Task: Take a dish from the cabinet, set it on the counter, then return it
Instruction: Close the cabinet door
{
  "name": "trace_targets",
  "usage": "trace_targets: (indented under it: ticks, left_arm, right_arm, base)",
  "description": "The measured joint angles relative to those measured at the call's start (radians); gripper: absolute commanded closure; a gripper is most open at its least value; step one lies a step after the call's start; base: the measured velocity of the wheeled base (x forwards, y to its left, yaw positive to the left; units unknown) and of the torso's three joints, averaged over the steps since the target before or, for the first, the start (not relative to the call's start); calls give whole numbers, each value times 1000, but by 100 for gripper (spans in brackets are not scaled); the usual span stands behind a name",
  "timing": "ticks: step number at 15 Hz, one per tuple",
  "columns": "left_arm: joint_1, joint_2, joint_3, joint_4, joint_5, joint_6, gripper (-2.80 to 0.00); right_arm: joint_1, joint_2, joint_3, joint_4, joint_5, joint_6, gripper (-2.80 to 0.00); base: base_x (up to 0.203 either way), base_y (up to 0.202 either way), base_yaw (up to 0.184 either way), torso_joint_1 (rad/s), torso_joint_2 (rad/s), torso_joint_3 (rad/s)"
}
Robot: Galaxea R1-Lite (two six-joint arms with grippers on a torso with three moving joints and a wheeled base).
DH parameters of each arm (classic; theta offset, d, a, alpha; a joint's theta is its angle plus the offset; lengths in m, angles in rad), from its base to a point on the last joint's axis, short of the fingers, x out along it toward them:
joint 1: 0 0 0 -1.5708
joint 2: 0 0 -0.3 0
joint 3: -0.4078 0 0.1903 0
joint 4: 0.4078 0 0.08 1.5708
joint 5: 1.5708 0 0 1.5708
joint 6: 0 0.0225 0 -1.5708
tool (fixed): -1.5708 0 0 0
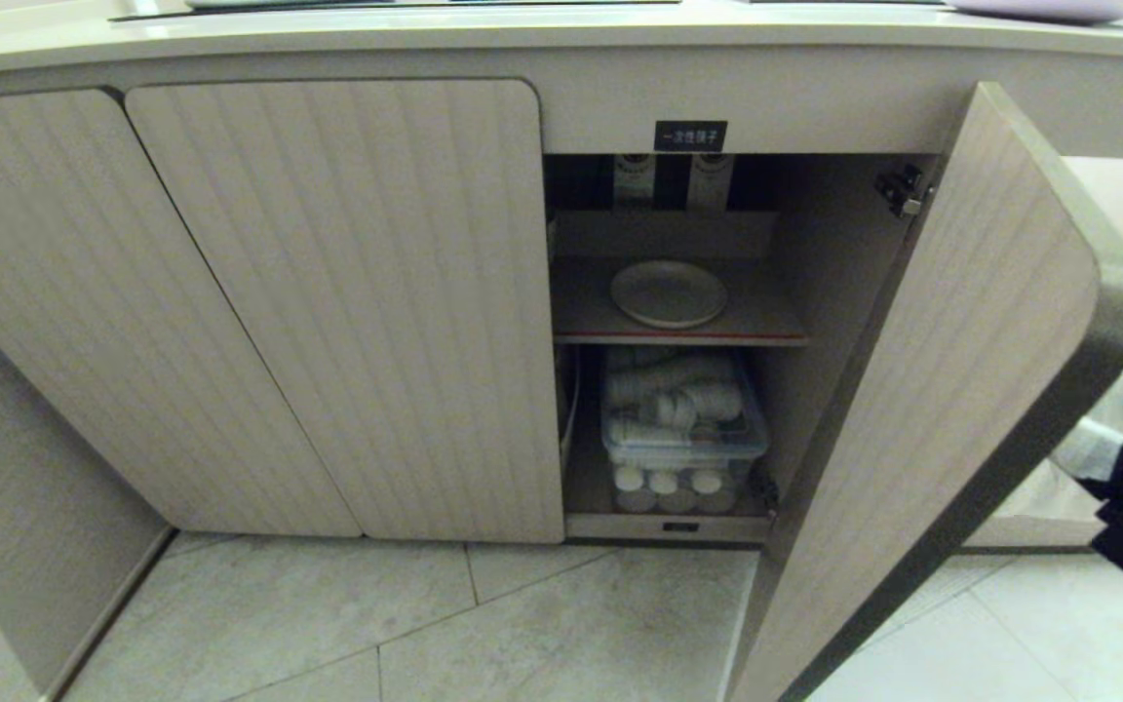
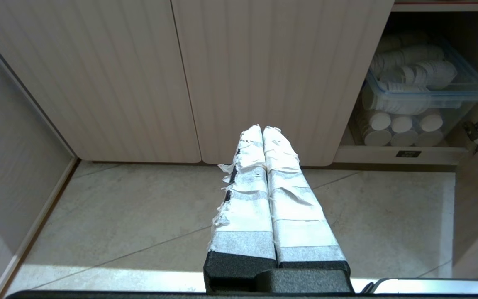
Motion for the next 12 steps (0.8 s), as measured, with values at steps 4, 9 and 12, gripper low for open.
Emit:
trace_targets:
  ticks: [4, 9, 12]
  left_arm:
    - [0, 0, 0, 0, 0, 0, 0]
    - [0, 0, 0, 0, 0, 0, 0]
    - [0, 0, 0, 0, 0, 0, 0]
  right_arm:
    - [0, 83, -50, -35, 0, -1, 0]
    - [0, 196, -106, -87, 0, -2, 0]
    - [0, 262, -133, -122, 0, -4, 0]
  base:
    - [0, 0, 0, 0, 0, 0]
    - [0, 0, 0, 0, 0, 0]
    - [0, 0, 0, 0, 0, 0]
